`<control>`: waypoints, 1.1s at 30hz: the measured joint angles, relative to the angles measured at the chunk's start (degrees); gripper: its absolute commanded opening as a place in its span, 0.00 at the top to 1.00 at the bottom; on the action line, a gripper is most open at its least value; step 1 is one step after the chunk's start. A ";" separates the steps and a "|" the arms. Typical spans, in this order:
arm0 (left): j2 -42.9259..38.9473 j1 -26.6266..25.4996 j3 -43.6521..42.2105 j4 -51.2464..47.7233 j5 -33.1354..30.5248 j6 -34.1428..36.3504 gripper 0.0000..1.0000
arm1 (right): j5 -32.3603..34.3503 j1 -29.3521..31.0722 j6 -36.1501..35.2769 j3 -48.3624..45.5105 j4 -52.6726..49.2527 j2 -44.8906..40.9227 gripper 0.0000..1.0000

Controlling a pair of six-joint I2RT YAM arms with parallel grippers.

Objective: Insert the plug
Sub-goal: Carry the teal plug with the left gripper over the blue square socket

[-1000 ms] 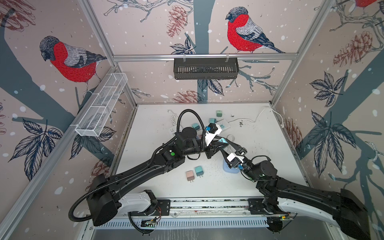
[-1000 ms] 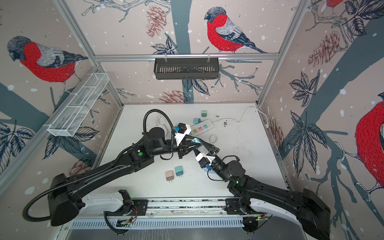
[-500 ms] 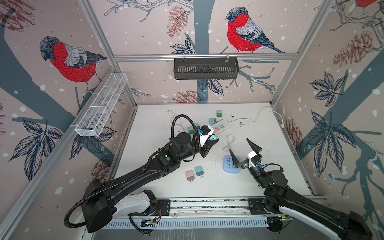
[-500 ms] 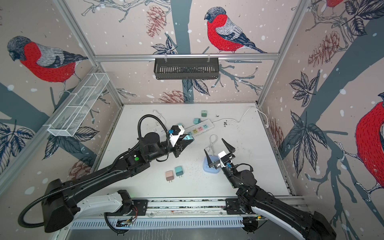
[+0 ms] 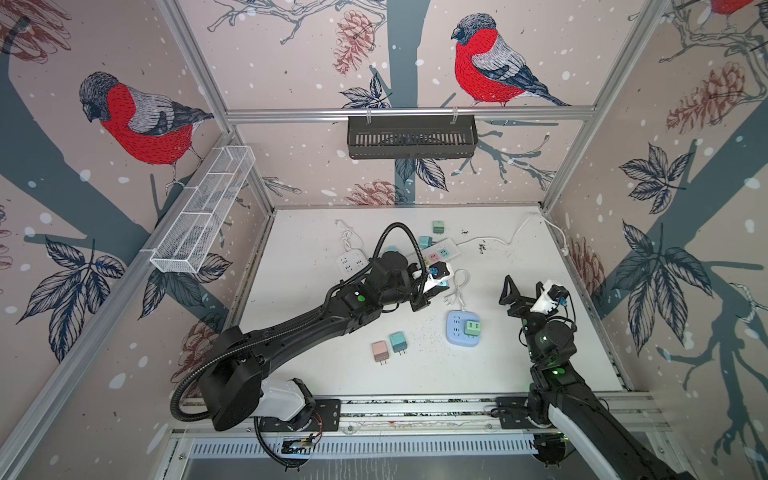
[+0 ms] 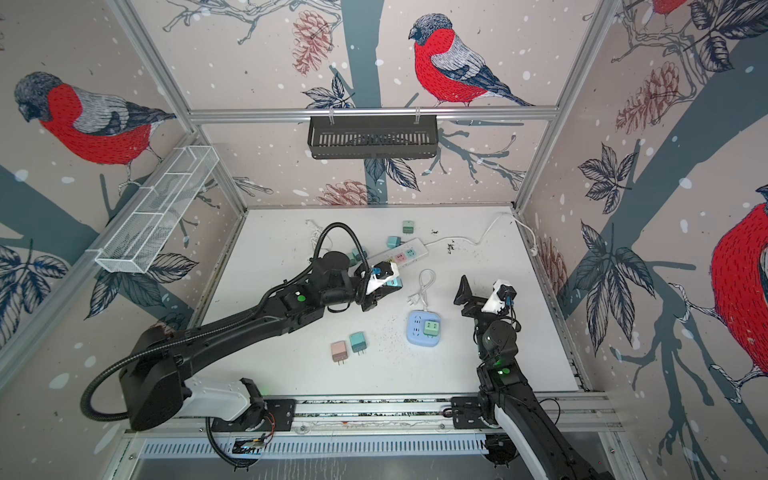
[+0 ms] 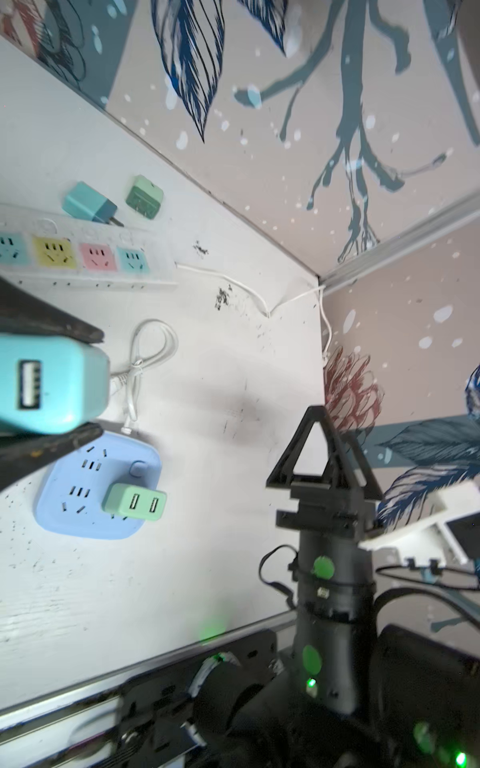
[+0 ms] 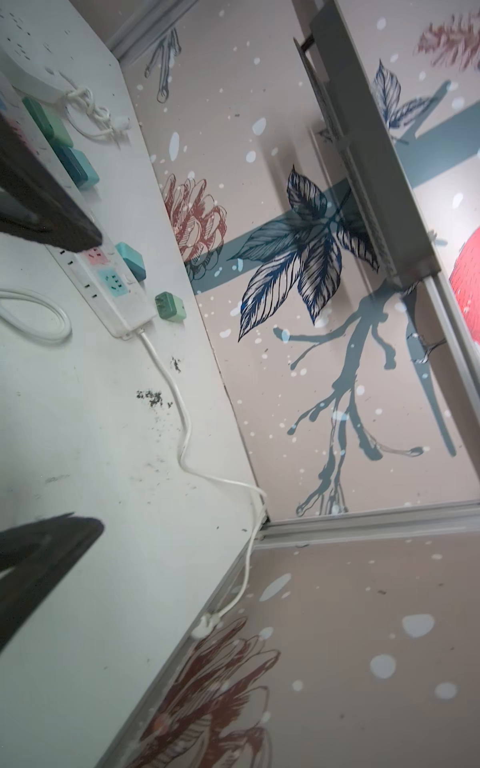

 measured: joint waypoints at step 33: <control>20.41 -5.44 15.63 -25.05 1.92 13.68 1.00 | -5.90 2.08 4.83 9.60 0.28 23.74 0.00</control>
